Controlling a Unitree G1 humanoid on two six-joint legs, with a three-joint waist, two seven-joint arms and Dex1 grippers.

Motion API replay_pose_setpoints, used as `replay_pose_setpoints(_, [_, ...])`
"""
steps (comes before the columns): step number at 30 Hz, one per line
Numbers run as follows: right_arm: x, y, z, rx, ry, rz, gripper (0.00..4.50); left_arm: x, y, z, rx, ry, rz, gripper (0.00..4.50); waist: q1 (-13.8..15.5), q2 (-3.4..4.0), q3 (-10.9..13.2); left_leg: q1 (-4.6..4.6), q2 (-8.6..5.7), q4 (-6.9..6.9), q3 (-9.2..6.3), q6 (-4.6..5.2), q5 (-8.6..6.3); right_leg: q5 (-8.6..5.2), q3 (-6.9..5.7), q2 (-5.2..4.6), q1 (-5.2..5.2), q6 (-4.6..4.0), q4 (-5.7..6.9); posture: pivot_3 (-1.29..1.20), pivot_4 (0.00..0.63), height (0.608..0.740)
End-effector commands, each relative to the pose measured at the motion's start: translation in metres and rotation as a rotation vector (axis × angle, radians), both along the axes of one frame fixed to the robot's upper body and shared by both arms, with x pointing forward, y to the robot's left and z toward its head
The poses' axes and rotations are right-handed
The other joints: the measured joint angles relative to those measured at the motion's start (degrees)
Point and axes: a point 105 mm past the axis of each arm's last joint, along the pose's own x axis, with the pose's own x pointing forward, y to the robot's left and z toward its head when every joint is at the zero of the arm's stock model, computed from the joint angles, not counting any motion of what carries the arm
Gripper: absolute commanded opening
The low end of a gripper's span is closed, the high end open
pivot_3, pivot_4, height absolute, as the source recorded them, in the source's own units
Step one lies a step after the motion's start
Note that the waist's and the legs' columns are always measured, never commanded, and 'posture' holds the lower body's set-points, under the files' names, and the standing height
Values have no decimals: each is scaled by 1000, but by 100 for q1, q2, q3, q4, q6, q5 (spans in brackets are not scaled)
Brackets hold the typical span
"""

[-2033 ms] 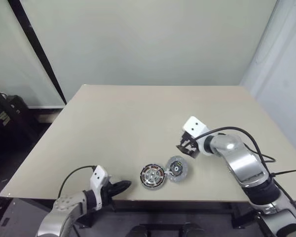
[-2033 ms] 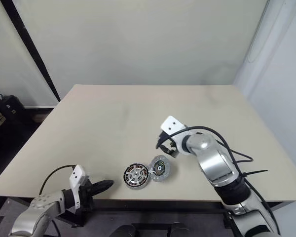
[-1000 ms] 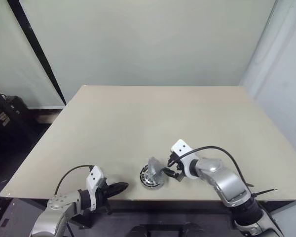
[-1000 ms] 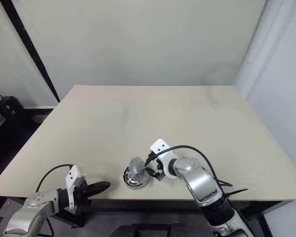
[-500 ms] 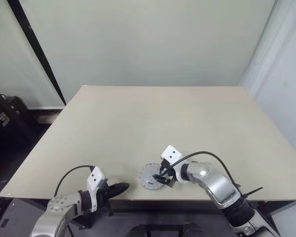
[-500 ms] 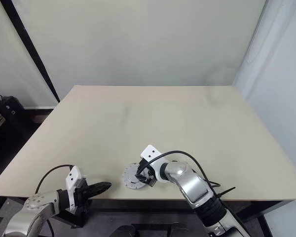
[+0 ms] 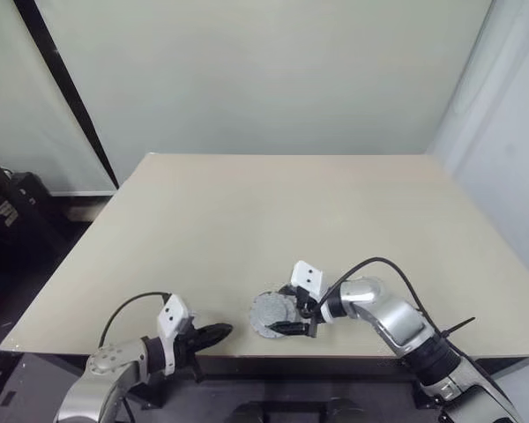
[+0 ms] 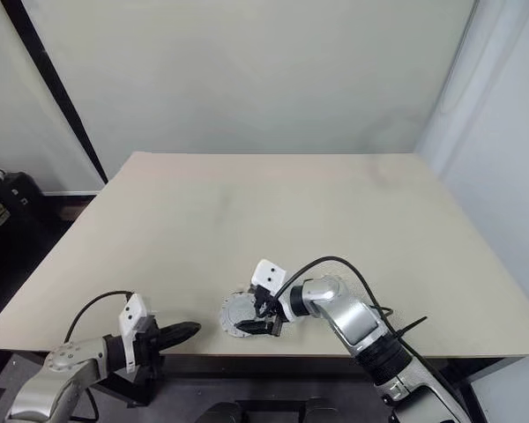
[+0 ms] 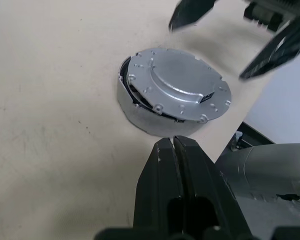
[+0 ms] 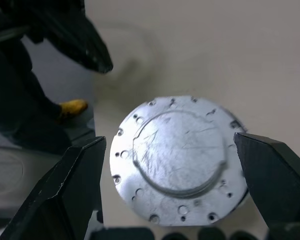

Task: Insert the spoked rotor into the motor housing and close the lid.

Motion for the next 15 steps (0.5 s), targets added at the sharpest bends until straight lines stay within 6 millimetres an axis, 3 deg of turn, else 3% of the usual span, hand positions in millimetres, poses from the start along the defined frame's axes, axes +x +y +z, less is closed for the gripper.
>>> replay_pose_setpoints(1, [5, 7, 6, 5, -66, 37, 4454, 2, -3, 8, -2, -38, -27, 0, 0, 0, 0, -1, 0, 4, 1, 0, 0, 0, 0, 0, -4, 0, 9, 0, 0, 740])
replay_pose_setpoints(15, [17, 12, -1, 8, -93, -38, 4454, 3, -7, 8, 1, -43, -43, 0, 0, 1, 1, 2, 2, 32, -2, 1, 1, -6, -1, 3, -10, -12, 31, 0, 0, 740])
